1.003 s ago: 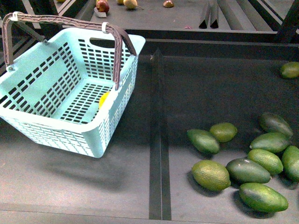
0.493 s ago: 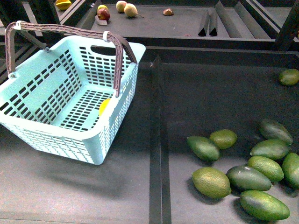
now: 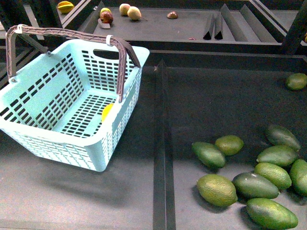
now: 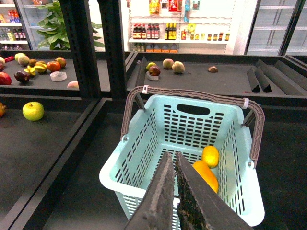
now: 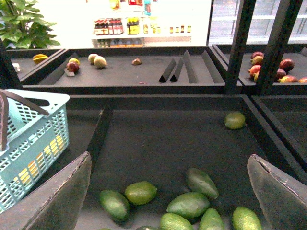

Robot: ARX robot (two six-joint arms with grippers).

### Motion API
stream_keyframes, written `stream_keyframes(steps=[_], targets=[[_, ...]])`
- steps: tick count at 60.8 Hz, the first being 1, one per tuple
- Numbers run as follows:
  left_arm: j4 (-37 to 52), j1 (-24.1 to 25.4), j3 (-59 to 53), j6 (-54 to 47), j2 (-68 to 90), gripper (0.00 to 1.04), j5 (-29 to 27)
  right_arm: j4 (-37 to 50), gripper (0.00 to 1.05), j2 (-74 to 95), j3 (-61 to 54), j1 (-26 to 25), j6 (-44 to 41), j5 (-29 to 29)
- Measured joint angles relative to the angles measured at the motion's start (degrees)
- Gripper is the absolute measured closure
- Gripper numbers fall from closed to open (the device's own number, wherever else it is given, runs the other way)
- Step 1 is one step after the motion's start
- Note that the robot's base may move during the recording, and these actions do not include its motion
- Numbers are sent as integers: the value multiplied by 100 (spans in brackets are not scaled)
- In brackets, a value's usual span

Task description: Pick lemon and mango into basket

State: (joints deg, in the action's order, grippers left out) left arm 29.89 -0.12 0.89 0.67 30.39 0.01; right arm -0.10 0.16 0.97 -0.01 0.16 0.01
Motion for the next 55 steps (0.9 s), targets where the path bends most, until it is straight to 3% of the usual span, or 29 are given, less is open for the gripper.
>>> stream_keyframes(steps=[17, 45, 50, 55], targets=[[-1027, 0, -2, 0, -1082, 101, 0, 0, 9, 0, 0, 0, 0, 0], [-1998, 0, 0, -2, -2052, 101, 0, 0, 9, 0, 0, 0, 0, -2], [-2859, 0, 0, -2, -2739, 101, 0, 0, 9, 0, 0, 0, 0, 0], [-2966, 0, 0, -2, -2979, 101, 0, 0, 9, 0, 0, 0, 0, -2]])
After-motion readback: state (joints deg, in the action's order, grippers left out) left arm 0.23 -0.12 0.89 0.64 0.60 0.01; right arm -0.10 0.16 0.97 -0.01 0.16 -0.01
